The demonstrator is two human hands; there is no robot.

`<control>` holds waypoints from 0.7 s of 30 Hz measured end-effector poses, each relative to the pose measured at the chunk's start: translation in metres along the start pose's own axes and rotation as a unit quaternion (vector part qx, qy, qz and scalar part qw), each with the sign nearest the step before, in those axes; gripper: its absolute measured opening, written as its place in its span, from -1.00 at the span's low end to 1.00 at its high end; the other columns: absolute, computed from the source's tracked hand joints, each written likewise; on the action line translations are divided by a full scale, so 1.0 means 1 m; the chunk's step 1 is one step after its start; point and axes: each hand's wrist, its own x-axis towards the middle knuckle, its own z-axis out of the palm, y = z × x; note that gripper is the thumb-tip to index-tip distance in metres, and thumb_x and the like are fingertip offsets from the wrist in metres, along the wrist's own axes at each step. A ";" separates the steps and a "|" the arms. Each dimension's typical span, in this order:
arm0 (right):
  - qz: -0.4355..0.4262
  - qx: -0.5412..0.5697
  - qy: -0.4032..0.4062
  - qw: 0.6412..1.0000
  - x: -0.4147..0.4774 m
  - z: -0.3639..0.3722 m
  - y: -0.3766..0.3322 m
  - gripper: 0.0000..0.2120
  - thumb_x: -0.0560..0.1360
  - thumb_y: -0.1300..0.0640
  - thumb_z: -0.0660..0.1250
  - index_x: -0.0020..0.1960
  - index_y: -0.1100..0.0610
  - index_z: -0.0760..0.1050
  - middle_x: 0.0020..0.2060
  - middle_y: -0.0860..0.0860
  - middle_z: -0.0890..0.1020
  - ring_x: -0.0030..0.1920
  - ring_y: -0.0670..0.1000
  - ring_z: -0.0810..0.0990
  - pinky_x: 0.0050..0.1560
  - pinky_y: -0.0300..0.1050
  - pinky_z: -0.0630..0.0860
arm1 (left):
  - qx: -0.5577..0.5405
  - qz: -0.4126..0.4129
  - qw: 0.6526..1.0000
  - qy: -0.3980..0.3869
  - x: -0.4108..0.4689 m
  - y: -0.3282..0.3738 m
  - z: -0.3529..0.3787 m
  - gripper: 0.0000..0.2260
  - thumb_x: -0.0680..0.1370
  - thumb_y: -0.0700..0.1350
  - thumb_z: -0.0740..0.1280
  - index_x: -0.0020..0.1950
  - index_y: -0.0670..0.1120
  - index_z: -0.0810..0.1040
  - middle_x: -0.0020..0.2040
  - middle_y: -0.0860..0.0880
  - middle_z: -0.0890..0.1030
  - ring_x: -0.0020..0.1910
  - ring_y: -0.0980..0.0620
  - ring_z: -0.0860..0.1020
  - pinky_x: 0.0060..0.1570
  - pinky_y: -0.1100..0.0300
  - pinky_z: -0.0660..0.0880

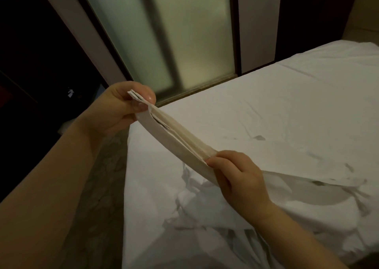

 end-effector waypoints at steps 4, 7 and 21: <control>0.136 0.046 -0.021 0.989 0.004 0.003 -0.005 -0.75 0.46 0.09 0.19 0.13 0.04 0.38 -0.10 0.07 0.64 -0.10 -0.07 0.45 -0.01 -0.35 0.33 | -0.003 0.002 1.000 -0.006 0.000 -0.002 -0.003 -0.77 0.21 0.17 0.55 -0.27 0.08 0.69 -0.29 0.13 0.61 -0.26 0.16 0.56 -0.24 0.32 0.55; 0.108 0.001 -0.006 0.994 0.010 0.002 -0.006 -0.79 0.49 0.06 0.23 0.02 0.11 0.56 -0.08 0.11 0.64 -0.04 -0.03 0.45 -0.01 -0.29 0.31 | -0.010 0.004 1.000 0.003 0.001 -0.002 -0.003 -0.74 0.16 0.18 0.56 -0.29 0.07 0.68 -0.31 0.13 0.61 -0.26 0.17 0.56 -0.24 0.32 0.56; 0.089 -0.067 -0.023 0.994 0.045 -0.015 0.019 -0.68 0.46 -0.03 0.27 -0.16 0.19 0.67 -0.19 0.07 0.66 -0.17 0.12 0.59 -0.11 -0.02 0.51 | -0.075 0.013 0.997 0.012 0.019 -0.004 -0.012 -0.74 0.12 0.11 0.60 -0.31 0.04 0.67 -0.32 0.11 0.60 -0.29 0.19 0.56 -0.28 0.29 0.55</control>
